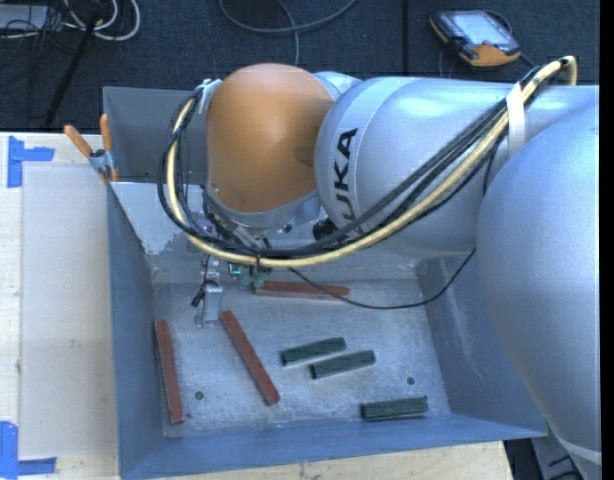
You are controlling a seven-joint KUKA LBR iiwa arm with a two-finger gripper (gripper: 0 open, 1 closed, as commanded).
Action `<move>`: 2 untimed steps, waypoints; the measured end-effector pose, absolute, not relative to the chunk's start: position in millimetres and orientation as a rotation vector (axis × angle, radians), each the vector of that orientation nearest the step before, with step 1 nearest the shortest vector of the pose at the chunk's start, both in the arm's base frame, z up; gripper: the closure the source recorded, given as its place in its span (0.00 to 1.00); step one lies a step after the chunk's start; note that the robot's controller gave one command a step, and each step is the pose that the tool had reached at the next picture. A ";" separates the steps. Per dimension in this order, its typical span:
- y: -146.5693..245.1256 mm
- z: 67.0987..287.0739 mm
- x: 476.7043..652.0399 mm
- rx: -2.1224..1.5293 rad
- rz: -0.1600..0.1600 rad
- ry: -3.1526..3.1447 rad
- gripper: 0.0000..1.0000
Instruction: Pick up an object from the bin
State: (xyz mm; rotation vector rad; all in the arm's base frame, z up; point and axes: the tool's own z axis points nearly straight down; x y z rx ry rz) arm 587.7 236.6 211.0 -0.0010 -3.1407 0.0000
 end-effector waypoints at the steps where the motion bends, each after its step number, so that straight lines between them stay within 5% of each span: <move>1: 236.1 210.4 587.8 0.000 -0.001 -3.142 0.00; 2: 225.0 148.5 592.1 0.285 0.000 -3.133 0.00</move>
Offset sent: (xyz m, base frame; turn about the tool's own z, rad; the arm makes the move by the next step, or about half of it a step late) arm 0.0086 -0.0113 -0.1410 -0.4913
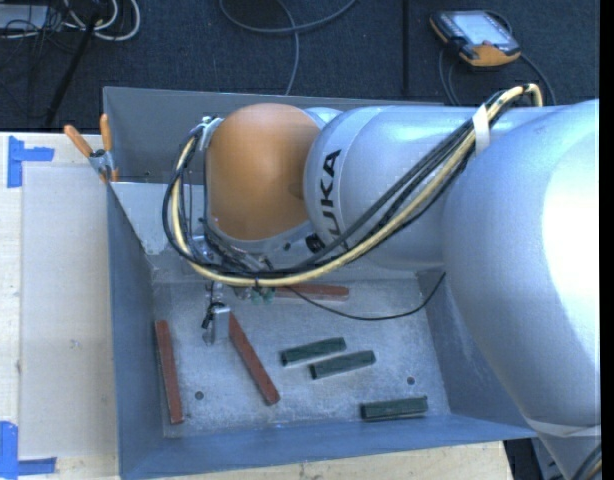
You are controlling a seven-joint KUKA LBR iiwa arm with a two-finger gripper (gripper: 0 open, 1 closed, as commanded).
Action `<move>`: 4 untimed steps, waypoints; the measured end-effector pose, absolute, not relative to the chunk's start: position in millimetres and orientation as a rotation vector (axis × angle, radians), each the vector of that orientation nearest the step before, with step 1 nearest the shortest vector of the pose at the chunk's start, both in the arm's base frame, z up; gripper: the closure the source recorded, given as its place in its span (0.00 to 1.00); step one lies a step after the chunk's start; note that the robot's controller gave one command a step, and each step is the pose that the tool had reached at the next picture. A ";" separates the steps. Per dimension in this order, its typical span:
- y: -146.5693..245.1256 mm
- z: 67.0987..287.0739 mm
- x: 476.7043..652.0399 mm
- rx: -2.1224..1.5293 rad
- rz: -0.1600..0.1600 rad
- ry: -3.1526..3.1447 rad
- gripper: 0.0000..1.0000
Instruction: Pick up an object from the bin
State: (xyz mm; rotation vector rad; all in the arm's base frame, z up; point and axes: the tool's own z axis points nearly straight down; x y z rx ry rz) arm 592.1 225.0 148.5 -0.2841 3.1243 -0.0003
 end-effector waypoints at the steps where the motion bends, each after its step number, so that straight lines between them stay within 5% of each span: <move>1: 210.0 93.8 589.1 -0.765 0.005 3.053 0.00; 2: 164.3 102.8 607.7 -0.473 0.001 3.105 0.00; 3: 157.9 104.2 610.5 -0.436 0.001 3.109 0.00; 4: 140.6 74.7 580.6 -0.583 0.000 3.085 0.00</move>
Offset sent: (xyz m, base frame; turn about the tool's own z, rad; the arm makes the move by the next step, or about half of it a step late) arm 0.0216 -0.0728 -0.0415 -0.0939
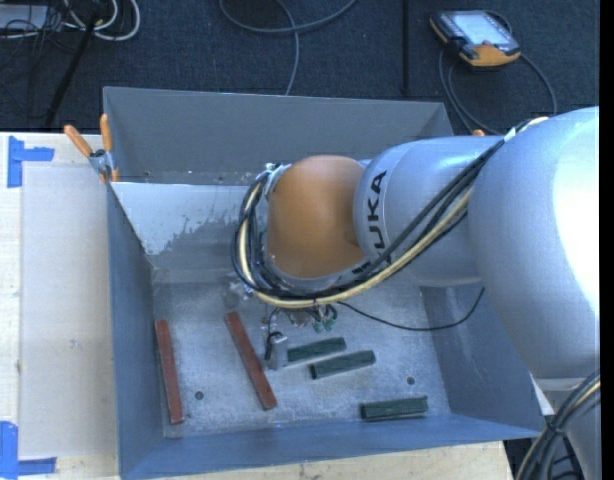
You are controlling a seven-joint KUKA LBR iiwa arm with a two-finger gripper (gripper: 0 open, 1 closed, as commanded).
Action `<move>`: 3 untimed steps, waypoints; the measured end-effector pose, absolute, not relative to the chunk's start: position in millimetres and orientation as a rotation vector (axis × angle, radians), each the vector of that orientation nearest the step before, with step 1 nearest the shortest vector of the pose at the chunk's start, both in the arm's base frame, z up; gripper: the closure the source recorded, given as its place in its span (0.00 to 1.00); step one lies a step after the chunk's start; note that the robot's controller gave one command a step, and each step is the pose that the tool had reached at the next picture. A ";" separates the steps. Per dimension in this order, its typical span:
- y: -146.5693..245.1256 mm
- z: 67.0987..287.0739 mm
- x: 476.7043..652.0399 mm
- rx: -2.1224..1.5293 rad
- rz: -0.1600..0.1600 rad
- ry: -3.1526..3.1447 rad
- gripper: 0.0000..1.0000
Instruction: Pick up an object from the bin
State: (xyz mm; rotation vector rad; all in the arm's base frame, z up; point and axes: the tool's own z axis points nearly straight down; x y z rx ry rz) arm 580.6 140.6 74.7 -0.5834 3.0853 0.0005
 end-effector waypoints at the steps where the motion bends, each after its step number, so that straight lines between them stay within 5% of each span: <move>1: 106.9 87.8 599.6 -0.398 0.002 3.118 0.00; 2: 91.6 82.6 603.9 -0.526 0.000 3.094 0.00; 3: 28.9 74.1 594.7 -0.507 0.005 3.098 0.00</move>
Offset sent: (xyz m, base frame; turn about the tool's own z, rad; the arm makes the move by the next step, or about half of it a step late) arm 0.0190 -0.0535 0.0002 0.0084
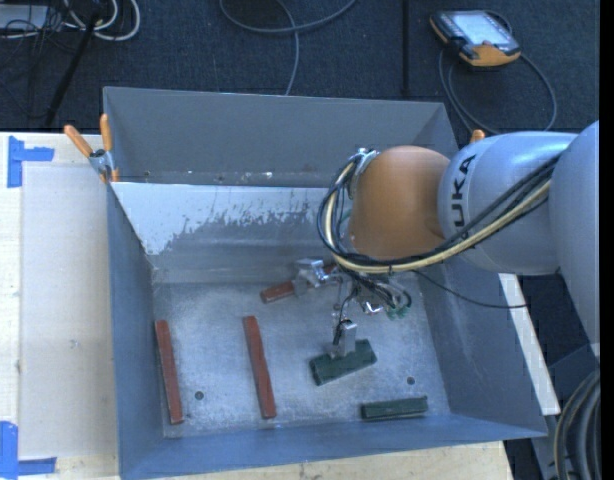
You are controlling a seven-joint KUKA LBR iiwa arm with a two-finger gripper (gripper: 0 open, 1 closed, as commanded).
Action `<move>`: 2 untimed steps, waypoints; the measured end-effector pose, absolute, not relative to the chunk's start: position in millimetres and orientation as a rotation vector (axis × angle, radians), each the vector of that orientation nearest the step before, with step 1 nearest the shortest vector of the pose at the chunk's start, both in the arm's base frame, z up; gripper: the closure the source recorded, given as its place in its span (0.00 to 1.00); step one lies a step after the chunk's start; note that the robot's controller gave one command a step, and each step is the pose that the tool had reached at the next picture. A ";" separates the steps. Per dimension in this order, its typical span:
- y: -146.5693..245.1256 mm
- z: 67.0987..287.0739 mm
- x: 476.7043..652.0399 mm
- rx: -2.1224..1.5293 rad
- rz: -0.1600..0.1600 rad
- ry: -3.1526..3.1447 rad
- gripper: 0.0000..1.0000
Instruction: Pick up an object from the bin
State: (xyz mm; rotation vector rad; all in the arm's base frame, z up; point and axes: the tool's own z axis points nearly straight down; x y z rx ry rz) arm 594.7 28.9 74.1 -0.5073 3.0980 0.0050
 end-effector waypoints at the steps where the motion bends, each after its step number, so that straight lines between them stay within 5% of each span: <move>1: -4.4 72.5 587.3 -0.483 -0.002 3.103 0.00; 2: 9.2 71.2 561.0 -0.362 0.000 3.118 0.00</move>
Offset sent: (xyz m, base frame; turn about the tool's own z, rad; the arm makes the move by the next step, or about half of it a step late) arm -0.0480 -0.0134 -0.0041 0.1278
